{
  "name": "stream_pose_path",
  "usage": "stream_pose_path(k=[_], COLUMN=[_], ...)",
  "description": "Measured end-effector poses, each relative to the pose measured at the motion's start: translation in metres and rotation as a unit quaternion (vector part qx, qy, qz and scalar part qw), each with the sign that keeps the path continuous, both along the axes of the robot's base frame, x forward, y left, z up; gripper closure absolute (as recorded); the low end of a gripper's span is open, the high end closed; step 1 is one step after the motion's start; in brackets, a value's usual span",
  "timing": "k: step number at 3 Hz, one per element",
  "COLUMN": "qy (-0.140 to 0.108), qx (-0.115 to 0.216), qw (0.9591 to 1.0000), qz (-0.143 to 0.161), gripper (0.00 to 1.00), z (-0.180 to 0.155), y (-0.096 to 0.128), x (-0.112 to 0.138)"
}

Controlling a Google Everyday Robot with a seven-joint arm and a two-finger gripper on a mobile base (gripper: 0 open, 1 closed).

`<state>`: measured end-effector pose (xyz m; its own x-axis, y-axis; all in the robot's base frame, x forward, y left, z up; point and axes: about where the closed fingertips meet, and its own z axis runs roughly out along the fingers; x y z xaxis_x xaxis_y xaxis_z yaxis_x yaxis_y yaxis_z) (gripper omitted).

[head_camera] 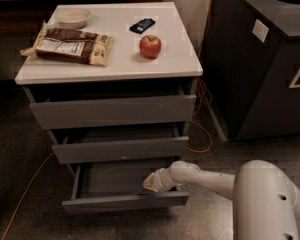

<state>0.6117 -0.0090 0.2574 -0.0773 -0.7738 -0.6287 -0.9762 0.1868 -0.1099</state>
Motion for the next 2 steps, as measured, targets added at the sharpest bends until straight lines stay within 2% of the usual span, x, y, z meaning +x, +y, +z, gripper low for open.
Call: stream_pose_path(k=[1, 2], qy=[0.008, 0.019], qx=[-0.011, -0.02], qw=[0.9999, 0.9996], qz=[-0.002, -0.002], gripper=[1.0, 1.0], z=[-0.022, -0.044], y=[-0.012, -0.022], x=[0.015, 0.027])
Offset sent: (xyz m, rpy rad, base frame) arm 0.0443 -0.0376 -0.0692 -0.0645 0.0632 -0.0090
